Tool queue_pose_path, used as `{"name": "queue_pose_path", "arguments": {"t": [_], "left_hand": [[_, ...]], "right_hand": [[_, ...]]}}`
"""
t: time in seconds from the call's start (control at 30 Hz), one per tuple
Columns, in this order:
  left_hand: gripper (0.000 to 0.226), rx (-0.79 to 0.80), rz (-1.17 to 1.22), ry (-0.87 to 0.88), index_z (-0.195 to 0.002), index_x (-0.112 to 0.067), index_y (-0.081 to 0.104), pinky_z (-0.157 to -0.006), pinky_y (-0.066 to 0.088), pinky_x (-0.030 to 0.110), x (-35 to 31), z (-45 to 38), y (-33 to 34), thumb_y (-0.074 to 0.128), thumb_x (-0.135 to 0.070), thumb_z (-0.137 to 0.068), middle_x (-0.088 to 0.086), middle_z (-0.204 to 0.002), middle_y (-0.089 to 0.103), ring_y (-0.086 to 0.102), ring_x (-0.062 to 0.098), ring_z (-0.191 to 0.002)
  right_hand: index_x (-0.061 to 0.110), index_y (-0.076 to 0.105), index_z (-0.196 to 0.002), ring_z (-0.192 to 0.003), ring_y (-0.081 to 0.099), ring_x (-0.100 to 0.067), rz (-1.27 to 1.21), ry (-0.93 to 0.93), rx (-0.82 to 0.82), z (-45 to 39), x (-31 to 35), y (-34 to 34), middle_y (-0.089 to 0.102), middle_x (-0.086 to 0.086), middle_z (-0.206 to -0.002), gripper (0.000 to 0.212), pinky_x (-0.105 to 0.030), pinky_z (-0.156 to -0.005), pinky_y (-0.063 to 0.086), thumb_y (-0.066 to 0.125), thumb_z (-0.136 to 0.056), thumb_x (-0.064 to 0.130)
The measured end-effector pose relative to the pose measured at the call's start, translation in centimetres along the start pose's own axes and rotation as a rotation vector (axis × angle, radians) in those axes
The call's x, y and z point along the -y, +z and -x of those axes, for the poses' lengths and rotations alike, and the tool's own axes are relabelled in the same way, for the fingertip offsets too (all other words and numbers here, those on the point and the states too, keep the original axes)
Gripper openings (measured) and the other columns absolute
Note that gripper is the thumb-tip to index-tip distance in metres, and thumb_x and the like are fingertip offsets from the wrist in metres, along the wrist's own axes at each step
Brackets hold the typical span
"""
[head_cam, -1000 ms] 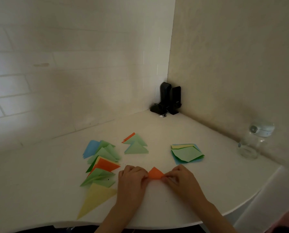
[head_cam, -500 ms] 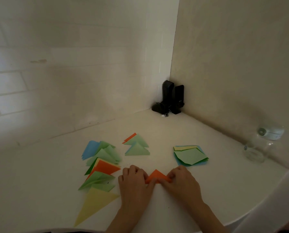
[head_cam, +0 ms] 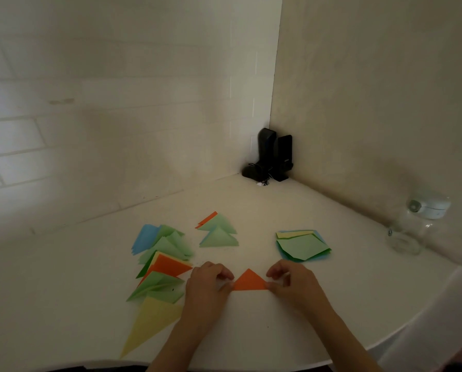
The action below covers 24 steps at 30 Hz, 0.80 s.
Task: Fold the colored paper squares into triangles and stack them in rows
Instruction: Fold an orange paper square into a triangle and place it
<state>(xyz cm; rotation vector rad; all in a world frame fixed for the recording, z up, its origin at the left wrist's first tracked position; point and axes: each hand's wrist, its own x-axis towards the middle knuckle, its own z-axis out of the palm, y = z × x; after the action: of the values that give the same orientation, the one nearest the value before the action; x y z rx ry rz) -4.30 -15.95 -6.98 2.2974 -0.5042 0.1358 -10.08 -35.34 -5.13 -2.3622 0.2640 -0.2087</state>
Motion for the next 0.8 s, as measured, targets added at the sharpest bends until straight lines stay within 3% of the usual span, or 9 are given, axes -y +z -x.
{"name": "queue_pose_path", "arguments": {"t": [0.17, 0.37, 0.57, 0.67, 0.8], "left_hand": [[0.018, -0.044, -0.211, 0.053, -0.104, -0.021, 0.062, -0.078, 0.036, 0.019, -1.2, 0.5, 1.0, 0.052, -0.013, -0.091, -0.003, -0.102, 0.052, 0.042, 0.012, -0.095], [0.027, -0.023, -0.336, -0.039, -0.121, -0.019, 0.045, -0.086, 0.036, 0.024, -3.8, 0.8, 2.4, 0.045, -0.028, -0.096, 0.003, -0.12, 0.041, 0.04, 0.018, -0.104], [0.022, 0.05, -0.124, -0.098, -0.103, -0.022, 0.058, -0.081, 0.041, 0.025, -2.9, -0.6, 2.4, 0.064, -0.026, -0.083, 0.0, -0.101, 0.058, 0.051, 0.017, -0.095], [0.009, -0.011, -0.029, -0.055, -0.09, -0.025, 0.061, -0.075, 0.044, 0.028, -2.1, -0.8, 1.9, 0.065, -0.021, -0.082, -0.006, -0.089, 0.062, 0.054, 0.016, -0.085], [0.014, -0.152, 0.006, -0.028, -0.086, -0.024, 0.065, -0.073, 0.049, 0.035, 0.0, -2.6, 0.2, 0.065, -0.01, -0.082, -0.008, -0.083, 0.065, 0.057, 0.015, -0.08]], "right_hand": [[0.029, 0.063, -0.079, -0.064, 0.05, -0.001, -0.028, 0.005, -0.045, 0.7, 0.1, 0.0, 0.057, 0.014, -0.076, 0.016, -0.005, -0.063, 0.039, 0.073, -0.075, 0.017], [0.033, 0.06, -0.073, -0.062, 0.049, -0.001, -0.061, -0.016, -0.098, 1.0, -0.1, 0.7, 0.055, 0.014, -0.071, 0.022, -0.005, -0.061, 0.038, 0.072, -0.075, 0.014], [0.029, 0.061, -0.075, -0.063, 0.051, -0.004, -0.069, -0.052, -0.133, 1.3, -0.6, 1.1, 0.056, 0.009, -0.072, 0.018, -0.008, -0.062, 0.038, 0.07, -0.075, 0.014], [0.028, 0.062, -0.081, -0.067, 0.056, -0.002, -0.042, -0.113, -0.287, 1.3, -1.4, 0.5, 0.06, 0.012, -0.082, 0.017, -0.008, -0.065, 0.04, 0.074, -0.074, 0.017], [0.017, 0.068, -0.095, -0.089, 0.06, -0.015, 0.139, -0.165, -0.484, -0.2, -4.0, -1.3, 0.064, 0.002, -0.099, 0.028, -0.028, -0.079, 0.047, 0.075, -0.07, 0.007]]}}
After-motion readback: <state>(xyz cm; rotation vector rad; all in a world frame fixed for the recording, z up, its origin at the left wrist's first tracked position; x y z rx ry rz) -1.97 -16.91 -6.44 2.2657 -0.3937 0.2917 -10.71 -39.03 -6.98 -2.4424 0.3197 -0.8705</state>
